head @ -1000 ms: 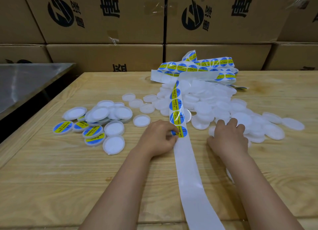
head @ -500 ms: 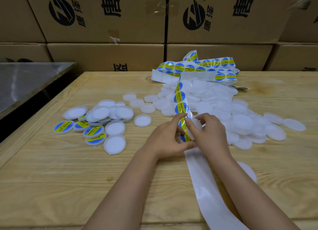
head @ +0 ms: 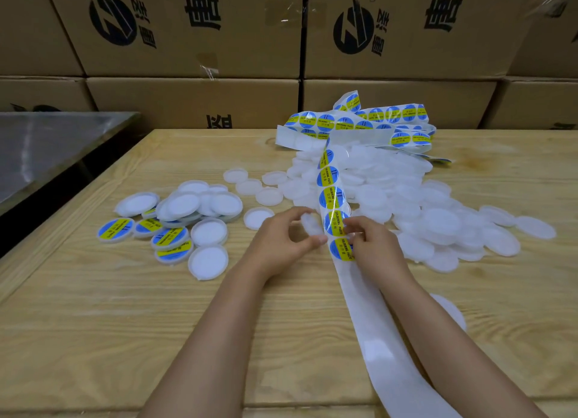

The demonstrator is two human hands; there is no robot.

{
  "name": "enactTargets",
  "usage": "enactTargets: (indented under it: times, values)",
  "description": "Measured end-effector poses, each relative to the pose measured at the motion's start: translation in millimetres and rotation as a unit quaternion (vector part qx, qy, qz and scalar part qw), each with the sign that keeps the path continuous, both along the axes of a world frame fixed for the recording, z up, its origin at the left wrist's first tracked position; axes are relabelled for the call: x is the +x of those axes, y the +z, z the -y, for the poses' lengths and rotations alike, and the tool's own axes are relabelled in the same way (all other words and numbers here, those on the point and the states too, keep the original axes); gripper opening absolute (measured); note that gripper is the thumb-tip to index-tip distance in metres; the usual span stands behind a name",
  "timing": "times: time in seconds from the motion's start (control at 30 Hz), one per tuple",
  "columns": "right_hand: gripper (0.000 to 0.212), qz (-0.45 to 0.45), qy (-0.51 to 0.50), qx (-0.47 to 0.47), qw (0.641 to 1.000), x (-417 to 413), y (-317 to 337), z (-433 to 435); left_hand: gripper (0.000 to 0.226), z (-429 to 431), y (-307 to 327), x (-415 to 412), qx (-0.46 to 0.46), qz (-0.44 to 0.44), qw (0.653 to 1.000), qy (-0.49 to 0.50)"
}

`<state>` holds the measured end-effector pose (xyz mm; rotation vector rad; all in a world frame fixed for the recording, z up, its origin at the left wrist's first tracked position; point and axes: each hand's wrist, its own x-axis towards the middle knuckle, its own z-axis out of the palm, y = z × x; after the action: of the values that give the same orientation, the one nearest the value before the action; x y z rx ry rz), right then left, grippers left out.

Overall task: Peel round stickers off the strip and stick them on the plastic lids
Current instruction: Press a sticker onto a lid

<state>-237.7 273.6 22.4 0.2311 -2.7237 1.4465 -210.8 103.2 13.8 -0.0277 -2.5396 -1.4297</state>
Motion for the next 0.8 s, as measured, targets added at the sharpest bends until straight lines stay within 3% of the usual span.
enactTargets:
  times: [0.13, 0.23, 0.47, 0.53, 0.67, 0.8]
  values:
    - [0.044, -0.01, 0.016, 0.075, 0.997, -3.9, -1.2, -2.4, 0.051, 8.2, -1.1, -0.1, -0.074, 0.02, 0.997, 0.025]
    - [0.038, -0.043, 0.054, 0.18, 0.981, -2.1, -3.9, -2.1, 0.04, 4.2, 0.9, -0.8, -0.121, 0.009, 0.993, 0.013]
    - [0.042, -0.084, 0.066, 0.323, 0.94, -3.7, -8.9, -5.7, 0.064, 5.6, -8.4, -8.9, -0.204, 0.03, 0.978, 0.031]
    - [0.037, -0.082, 0.072, 0.335, 0.936, -3.1, -9.7, -5.8, 0.061, 2.8, -7.3, -7.7, -0.228, -0.003, 0.973, 0.034]
    - [0.034, -0.063, 0.09, 0.301, 0.947, -2.5, -7.6, -5.5, 0.035, -19.0, -3.3, -6.2, -0.285, -0.162, 0.945, 0.001]
    - [0.055, -0.027, 0.095, 0.269, 0.958, -4.9, -2.8, -8.1, 0.033, -40.2, -12.4, -10.6, -0.334, -0.107, 0.936, -0.038]
